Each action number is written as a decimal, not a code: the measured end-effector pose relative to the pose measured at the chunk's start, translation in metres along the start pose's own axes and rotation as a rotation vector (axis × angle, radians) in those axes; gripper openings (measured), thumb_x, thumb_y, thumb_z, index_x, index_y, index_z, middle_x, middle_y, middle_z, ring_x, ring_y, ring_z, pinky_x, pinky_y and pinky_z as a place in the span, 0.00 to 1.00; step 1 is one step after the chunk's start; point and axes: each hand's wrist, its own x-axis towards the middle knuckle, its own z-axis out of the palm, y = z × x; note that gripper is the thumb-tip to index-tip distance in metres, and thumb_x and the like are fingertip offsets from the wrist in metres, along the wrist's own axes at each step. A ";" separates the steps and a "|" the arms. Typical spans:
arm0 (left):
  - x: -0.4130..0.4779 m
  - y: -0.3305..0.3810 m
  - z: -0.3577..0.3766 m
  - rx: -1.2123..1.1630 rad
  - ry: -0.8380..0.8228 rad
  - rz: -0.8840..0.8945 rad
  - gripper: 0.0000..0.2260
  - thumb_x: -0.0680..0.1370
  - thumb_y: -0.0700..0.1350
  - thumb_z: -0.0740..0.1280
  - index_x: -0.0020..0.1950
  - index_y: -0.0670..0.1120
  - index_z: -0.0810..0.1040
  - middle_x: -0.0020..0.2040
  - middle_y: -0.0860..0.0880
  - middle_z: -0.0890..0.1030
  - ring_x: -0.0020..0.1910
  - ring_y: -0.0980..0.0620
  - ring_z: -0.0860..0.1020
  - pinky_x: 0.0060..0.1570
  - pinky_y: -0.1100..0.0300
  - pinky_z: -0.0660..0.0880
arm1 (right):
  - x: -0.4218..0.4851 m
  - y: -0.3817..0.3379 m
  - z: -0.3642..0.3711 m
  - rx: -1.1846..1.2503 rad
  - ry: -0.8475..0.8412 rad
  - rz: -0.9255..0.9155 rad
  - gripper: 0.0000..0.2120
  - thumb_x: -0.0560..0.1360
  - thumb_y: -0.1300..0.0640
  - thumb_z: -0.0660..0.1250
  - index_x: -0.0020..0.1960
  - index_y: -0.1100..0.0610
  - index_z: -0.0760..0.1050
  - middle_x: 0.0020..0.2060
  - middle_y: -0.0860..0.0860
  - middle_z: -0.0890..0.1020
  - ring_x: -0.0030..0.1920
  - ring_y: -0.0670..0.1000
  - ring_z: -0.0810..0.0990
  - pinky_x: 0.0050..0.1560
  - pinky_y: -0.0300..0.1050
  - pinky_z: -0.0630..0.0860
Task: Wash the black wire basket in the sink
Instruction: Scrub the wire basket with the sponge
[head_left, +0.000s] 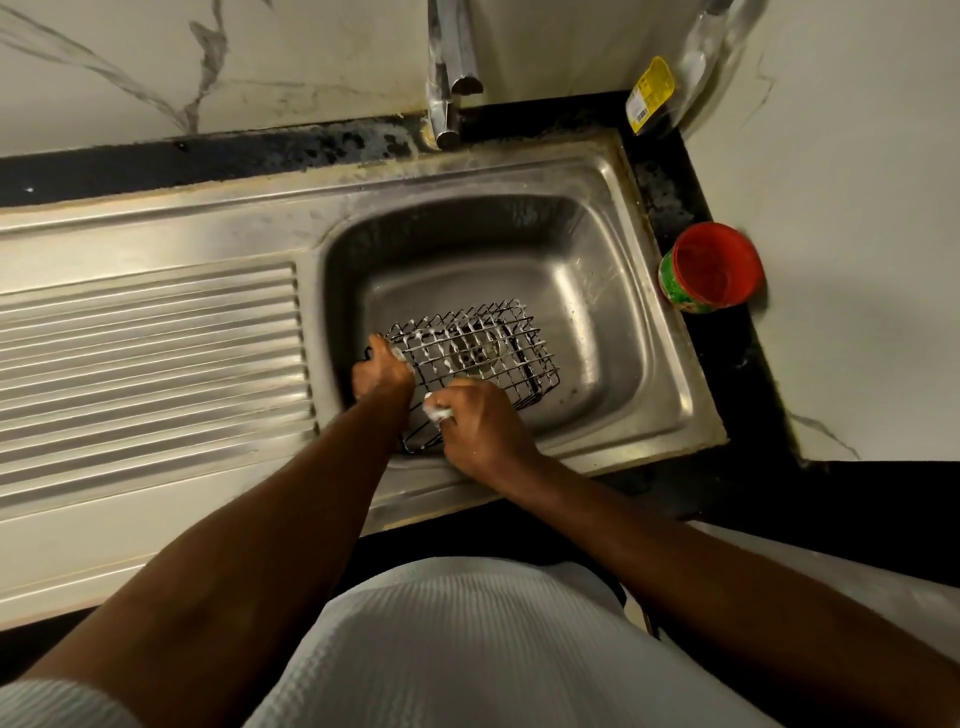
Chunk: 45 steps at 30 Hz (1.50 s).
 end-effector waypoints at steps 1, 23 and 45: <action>0.000 0.000 0.000 0.004 -0.023 0.006 0.23 0.89 0.53 0.50 0.79 0.42 0.67 0.74 0.37 0.73 0.65 0.39 0.75 0.62 0.50 0.73 | -0.001 0.007 -0.004 -0.010 -0.015 -0.019 0.12 0.73 0.67 0.72 0.54 0.55 0.85 0.47 0.52 0.85 0.43 0.48 0.79 0.41 0.40 0.73; 0.008 -0.004 0.009 -0.174 0.028 -0.092 0.29 0.86 0.61 0.55 0.70 0.37 0.76 0.67 0.38 0.79 0.63 0.38 0.79 0.49 0.53 0.70 | 0.016 0.021 -0.013 0.072 -0.003 -0.169 0.12 0.77 0.63 0.70 0.59 0.57 0.83 0.51 0.53 0.86 0.48 0.51 0.83 0.49 0.45 0.80; 0.018 -0.007 0.007 -0.054 0.033 -0.042 0.25 0.87 0.58 0.54 0.69 0.39 0.74 0.60 0.38 0.78 0.59 0.39 0.79 0.52 0.49 0.73 | 0.051 0.035 -0.006 0.063 0.081 -0.118 0.14 0.76 0.67 0.68 0.60 0.60 0.83 0.51 0.55 0.85 0.48 0.52 0.82 0.49 0.42 0.80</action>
